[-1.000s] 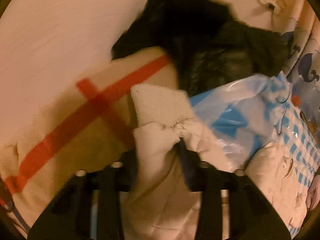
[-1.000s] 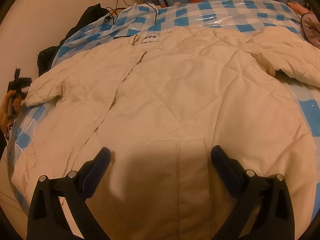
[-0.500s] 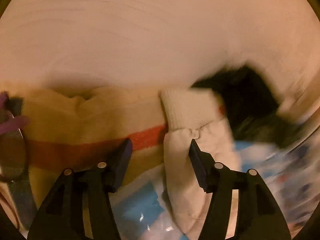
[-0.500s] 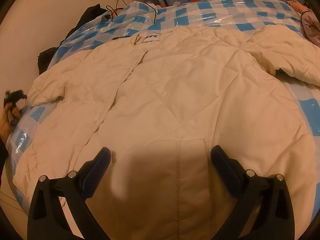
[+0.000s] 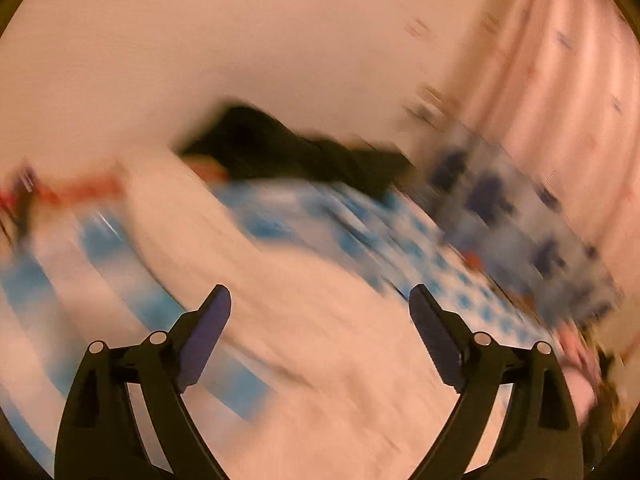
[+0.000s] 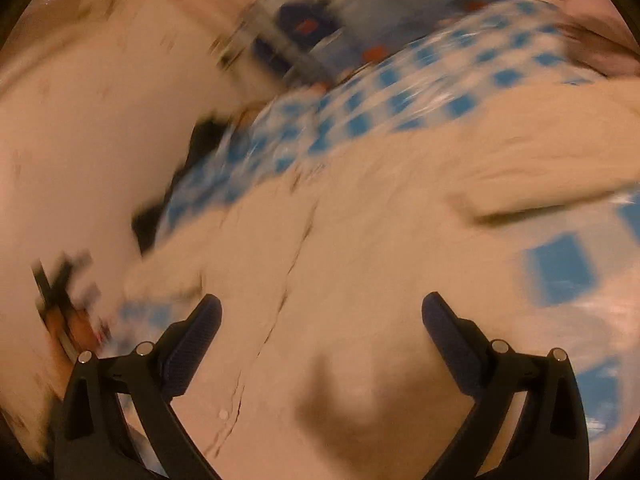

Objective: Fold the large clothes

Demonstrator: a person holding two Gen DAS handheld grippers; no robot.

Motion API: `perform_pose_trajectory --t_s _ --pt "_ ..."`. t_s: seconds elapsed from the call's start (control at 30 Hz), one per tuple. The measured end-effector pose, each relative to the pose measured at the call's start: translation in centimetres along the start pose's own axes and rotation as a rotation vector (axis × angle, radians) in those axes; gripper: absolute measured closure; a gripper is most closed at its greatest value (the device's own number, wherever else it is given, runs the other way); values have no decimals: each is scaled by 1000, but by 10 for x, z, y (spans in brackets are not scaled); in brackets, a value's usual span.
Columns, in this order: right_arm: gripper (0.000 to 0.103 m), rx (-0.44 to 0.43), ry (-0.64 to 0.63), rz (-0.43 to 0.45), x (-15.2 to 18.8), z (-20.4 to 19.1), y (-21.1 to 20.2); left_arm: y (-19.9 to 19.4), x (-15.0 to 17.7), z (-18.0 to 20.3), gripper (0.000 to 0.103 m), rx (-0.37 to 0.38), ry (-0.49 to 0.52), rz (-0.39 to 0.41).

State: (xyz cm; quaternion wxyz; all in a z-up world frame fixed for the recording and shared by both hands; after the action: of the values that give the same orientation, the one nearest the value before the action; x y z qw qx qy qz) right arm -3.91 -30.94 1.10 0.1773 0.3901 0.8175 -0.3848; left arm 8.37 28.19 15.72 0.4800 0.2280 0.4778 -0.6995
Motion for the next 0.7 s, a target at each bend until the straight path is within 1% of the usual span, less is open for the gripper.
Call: perform_pose_trajectory --t_s 0.03,0.1,0.13,0.2,0.27,0.3,0.37,0.4,0.43,0.5,0.53,0.6,0.7 --pt "6 22 63 37 -8 25 -21 4 27 22 16 42 2 -28" --pt "6 88 192 92 -23 83 -62 15 73 58 16 88 -4 -66" --pt "6 104 230 114 -29 103 -76 21 97 73 16 109 -22 -98" --pt "6 145 286 168 -46 145 -106 36 130 101 16 133 -39 -145" --pt "6 155 358 217 -67 191 -130 49 159 117 16 131 -53 -186" --pt "6 157 387 232 -75 209 -138 54 169 124 16 138 -35 -199" --pt "6 163 455 253 -93 250 -146 57 186 137 16 110 46 -197" --pt "6 172 475 256 -100 264 -147 62 194 144 16 93 66 -196" --pt "6 187 491 257 -105 278 -146 66 195 146 16 89 70 -203" --pt "6 207 508 256 -112 296 -139 61 198 144 16 89 49 -203" --pt "6 219 519 252 -115 306 -133 62 198 143 16 77 45 -200" --pt "6 237 520 250 -121 316 -121 68 196 144 16 67 56 -201" --pt "6 241 479 269 -134 315 -105 66 192 139 16 59 52 -200"
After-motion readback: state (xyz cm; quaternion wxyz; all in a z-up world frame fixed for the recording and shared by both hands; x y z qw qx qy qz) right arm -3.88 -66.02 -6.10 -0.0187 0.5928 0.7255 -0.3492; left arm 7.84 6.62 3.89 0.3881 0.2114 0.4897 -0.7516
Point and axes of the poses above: each gripper's, at about its wrist camera, not at the fingertips, and y roughly the way its jaws point, z to its right, x to its underside, the point moved 4 cm from there along y, roughly the way its jaws point, and after that the axes turned 1 degree about z, right-handed, at the moved point
